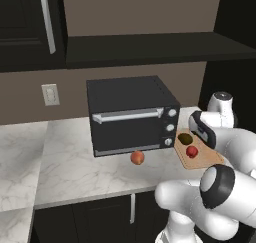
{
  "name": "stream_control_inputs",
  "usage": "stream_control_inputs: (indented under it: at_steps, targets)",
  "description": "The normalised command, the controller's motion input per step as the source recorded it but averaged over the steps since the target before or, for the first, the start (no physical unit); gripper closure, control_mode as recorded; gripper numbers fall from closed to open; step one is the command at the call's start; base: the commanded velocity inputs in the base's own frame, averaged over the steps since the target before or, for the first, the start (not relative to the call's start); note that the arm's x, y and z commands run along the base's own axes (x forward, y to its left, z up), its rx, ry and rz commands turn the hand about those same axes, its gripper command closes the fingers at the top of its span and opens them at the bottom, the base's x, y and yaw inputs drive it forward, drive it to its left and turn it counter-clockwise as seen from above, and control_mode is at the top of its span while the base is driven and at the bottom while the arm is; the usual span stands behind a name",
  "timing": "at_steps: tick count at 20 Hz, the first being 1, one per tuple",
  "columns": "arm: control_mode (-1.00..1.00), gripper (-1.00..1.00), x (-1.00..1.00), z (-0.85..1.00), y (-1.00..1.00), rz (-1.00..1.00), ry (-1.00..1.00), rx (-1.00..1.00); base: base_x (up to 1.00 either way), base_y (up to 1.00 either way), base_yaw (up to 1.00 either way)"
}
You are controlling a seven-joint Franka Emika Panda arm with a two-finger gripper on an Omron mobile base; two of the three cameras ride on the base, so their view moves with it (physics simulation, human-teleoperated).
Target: Place the avocado, onion, tomato, and bell pepper on the cutting board.
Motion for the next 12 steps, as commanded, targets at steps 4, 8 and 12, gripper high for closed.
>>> stream_control_inputs:
  at_steps: [4,8,12]
  targets:
    - [-1.0,1.0,0.4,0.0,-0.23,0.0,0.0,0.05,0.0,0.0,0.0]
    - [-1.0,1.0,0.36,-0.06,-0.14,0.0,0.0,0.08,0.0,0.0,0.0]
    - [-1.0,1.0,0.35,-0.11,-0.2,0.0,0.0,0.08,0.0,0.0,0.0]
